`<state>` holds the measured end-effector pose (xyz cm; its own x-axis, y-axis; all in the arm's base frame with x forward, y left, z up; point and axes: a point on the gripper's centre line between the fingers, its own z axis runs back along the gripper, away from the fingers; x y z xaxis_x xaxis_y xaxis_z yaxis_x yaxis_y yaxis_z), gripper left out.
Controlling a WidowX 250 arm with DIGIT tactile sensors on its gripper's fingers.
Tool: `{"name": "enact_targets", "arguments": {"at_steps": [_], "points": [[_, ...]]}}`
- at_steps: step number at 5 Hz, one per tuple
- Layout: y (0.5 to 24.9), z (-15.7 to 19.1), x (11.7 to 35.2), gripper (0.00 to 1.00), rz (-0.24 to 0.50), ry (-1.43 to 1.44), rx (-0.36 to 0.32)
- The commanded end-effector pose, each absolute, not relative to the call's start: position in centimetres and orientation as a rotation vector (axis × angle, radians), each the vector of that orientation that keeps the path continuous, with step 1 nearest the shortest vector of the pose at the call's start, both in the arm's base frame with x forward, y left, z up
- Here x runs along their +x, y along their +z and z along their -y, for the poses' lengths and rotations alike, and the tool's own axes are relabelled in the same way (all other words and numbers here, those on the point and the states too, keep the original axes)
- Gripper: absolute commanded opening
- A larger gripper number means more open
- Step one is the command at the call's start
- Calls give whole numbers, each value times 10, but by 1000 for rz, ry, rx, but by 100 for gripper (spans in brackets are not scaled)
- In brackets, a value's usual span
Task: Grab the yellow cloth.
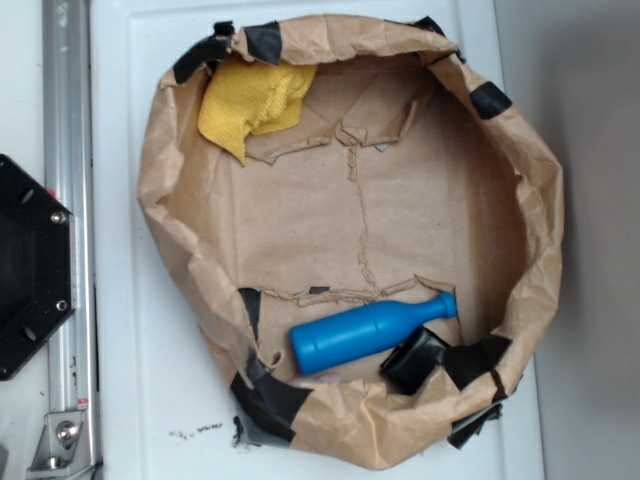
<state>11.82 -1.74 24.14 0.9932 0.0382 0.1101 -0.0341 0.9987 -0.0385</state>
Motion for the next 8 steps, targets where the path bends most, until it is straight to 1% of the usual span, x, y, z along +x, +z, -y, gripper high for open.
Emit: {"name": "enact_targets", "arguments": {"at_steps": [1,2,3,4,5,6,7,8], "points": [[241,17,118,100,111,36,-37],[230,1,168,100,140,-78,70],[194,-7,220,100,131,-224,212],[144,-10,269,100,39,-423,338],[99,-32,280,100,-90,-524,324],[63,-52,267,100,-215,-621,276],[44,-58,248,100,-310,-707,267],[38,-83,235,100,-372,-618,258]]}}
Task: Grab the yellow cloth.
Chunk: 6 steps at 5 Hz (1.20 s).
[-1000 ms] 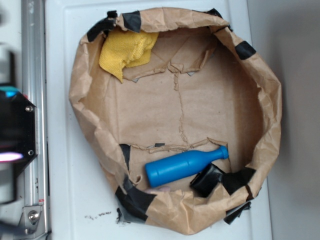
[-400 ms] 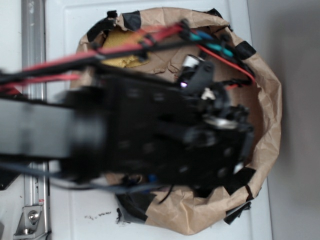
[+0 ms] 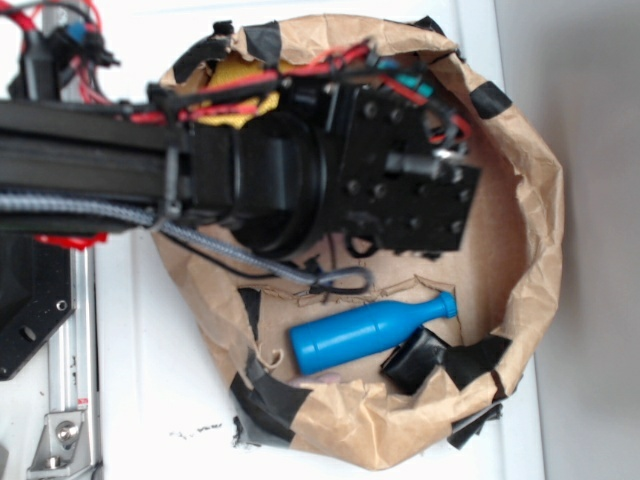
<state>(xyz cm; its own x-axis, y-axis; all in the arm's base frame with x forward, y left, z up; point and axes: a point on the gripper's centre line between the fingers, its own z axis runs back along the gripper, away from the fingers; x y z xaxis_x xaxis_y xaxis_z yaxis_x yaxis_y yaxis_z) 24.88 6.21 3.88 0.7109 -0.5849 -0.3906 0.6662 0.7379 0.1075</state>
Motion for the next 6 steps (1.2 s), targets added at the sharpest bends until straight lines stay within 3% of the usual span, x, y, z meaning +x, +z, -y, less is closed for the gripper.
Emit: {"name": "enact_targets", "arguments": {"at_steps": [1,2,6], "points": [[21,-110,223,100,-433,-522,231],[22,-112,221,0,-439,-506,246],[26,-105,221,0,-430,-520,255]]}}
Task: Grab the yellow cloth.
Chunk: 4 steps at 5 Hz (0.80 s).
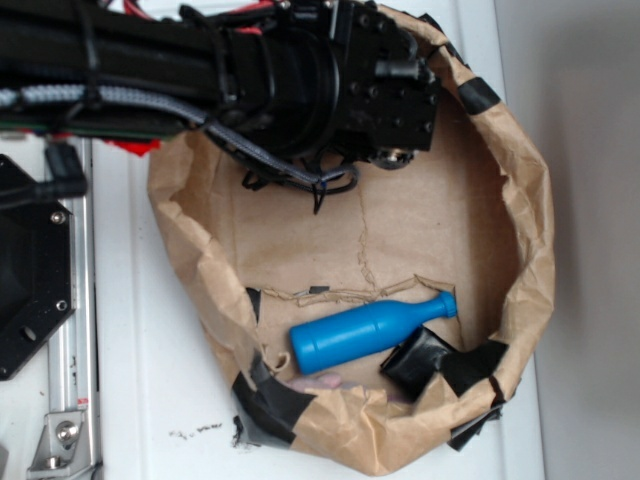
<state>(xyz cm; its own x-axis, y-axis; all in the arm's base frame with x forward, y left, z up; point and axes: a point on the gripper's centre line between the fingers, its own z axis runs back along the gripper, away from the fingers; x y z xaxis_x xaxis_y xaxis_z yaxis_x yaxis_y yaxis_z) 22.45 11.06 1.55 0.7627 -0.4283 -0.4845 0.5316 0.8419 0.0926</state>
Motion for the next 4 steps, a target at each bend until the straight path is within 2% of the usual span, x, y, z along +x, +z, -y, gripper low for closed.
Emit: {"name": "enact_targets", "arguments": {"at_steps": [1,2,3,4], "points": [[41,-100,225,0,-361,-515,248],[90,-60,247,0,-121,-450,304],[151,-29,263,0,153,-217,171],[181,-8,261,0,250,-42,191]]}}
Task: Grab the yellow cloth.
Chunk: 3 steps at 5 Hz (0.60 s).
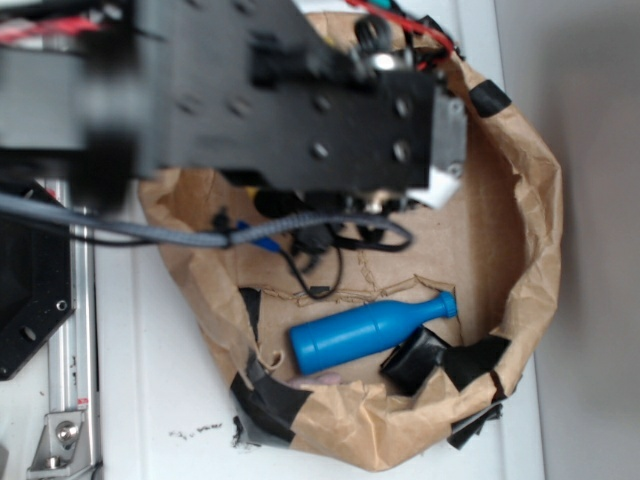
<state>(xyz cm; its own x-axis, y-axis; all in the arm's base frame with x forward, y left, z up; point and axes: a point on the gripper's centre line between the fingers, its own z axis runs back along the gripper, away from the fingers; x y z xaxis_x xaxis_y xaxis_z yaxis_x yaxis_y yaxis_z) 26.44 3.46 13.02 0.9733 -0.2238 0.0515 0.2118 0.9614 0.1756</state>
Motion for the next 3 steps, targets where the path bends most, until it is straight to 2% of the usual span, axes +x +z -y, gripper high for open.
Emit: {"name": "enact_targets", "arguments": {"at_steps": [1,2,3], "points": [[185,-7,250,0,351,156,184],[190,-14,245,0,532,309,70],[189,-17,244,0,549,372,50]]}}
